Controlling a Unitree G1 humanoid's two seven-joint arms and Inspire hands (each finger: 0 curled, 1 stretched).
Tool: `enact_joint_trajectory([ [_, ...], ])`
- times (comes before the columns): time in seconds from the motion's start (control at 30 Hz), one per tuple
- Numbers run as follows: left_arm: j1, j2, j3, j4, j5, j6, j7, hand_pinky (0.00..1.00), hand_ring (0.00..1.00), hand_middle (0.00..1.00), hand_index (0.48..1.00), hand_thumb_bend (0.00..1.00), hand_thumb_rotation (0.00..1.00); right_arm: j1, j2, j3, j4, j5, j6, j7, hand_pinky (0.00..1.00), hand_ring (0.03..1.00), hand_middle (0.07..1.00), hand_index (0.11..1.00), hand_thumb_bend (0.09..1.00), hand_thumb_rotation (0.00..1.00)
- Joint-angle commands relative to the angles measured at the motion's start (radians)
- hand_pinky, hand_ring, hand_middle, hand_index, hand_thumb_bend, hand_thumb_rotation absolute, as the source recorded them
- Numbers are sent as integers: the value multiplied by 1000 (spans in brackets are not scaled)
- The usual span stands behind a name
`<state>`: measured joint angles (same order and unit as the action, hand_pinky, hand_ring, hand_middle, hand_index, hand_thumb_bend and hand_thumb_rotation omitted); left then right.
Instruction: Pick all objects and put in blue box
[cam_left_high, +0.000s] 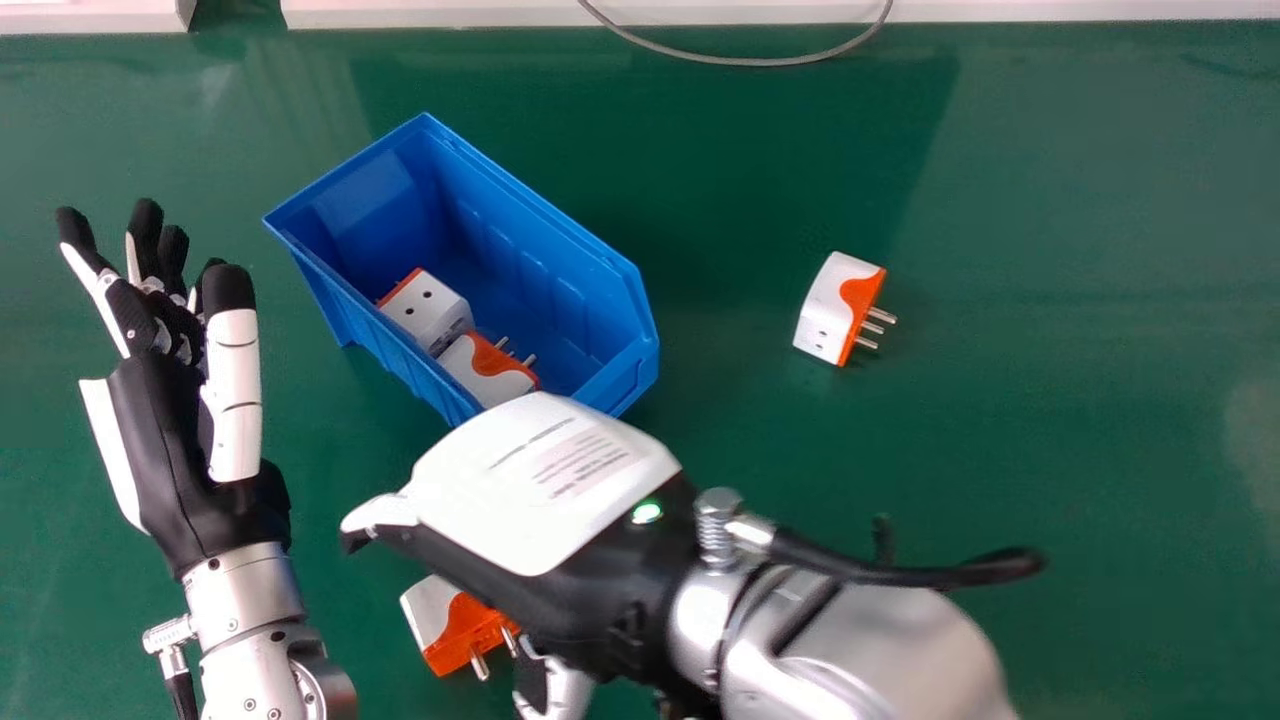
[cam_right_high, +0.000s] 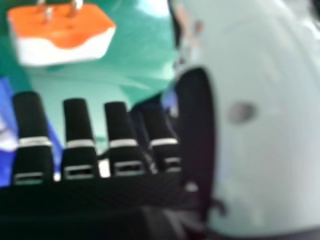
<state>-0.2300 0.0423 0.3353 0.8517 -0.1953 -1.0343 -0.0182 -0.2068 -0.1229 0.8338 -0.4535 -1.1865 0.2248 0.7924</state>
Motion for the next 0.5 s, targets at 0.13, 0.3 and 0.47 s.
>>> enact_joint_trajectory([
  [0.13,-11,10,-1,1,19,-20,10,906,968,975,978,736,730,-42,49,-11,149,8,-32,-103,618,836,880,831,762,18],
  [0.3,-12,7,-3,-4,11,-14,1,908,971,979,981,736,729,-69,57,-18,289,31,-70,-227,638,857,895,819,723,5],
  [0.47,-10,3,-3,-7,4,-21,-5,923,980,989,991,718,727,-96,65,-19,442,63,-96,-326,600,793,830,754,696,0],
])
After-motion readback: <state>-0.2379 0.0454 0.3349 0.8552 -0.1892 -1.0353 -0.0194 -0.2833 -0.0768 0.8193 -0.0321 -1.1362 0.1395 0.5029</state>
